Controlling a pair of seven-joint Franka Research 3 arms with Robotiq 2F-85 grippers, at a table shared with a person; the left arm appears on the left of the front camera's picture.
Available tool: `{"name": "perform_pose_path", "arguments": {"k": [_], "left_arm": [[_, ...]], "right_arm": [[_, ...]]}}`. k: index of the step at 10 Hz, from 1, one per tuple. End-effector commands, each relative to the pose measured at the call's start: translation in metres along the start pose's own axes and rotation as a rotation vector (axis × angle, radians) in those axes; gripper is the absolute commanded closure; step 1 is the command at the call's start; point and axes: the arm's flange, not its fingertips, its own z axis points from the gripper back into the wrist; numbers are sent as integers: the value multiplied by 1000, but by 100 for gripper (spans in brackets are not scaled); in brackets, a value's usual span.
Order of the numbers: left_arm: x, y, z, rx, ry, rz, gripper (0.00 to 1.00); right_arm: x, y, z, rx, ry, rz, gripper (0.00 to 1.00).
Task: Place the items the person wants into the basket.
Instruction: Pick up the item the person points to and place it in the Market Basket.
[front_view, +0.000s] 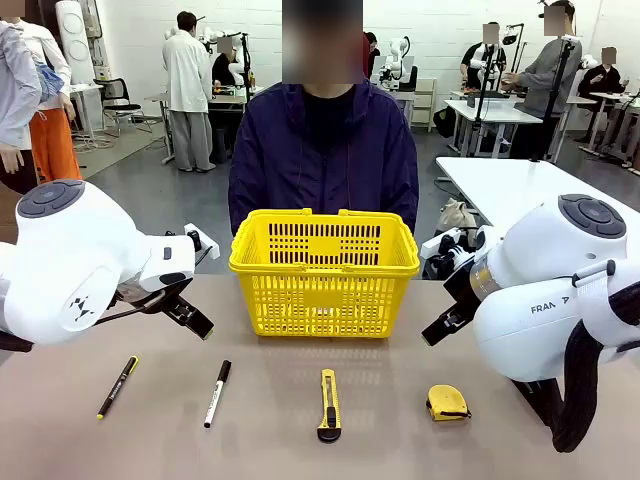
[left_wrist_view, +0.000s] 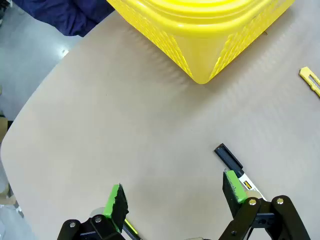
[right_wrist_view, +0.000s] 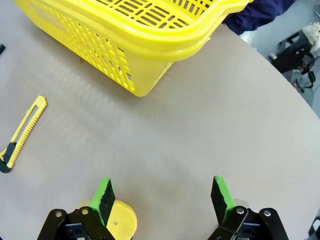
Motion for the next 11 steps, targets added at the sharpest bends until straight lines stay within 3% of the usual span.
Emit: {"name": "perform_pose_path", "arguments": {"k": [1,11], "left_arm": [[0,0,0,0,0,0,0],[0,0,0,0,0,0,0]], "right_arm": [[0,0,0,0,0,0,0],[0,0,0,0,0,0,0]]}}
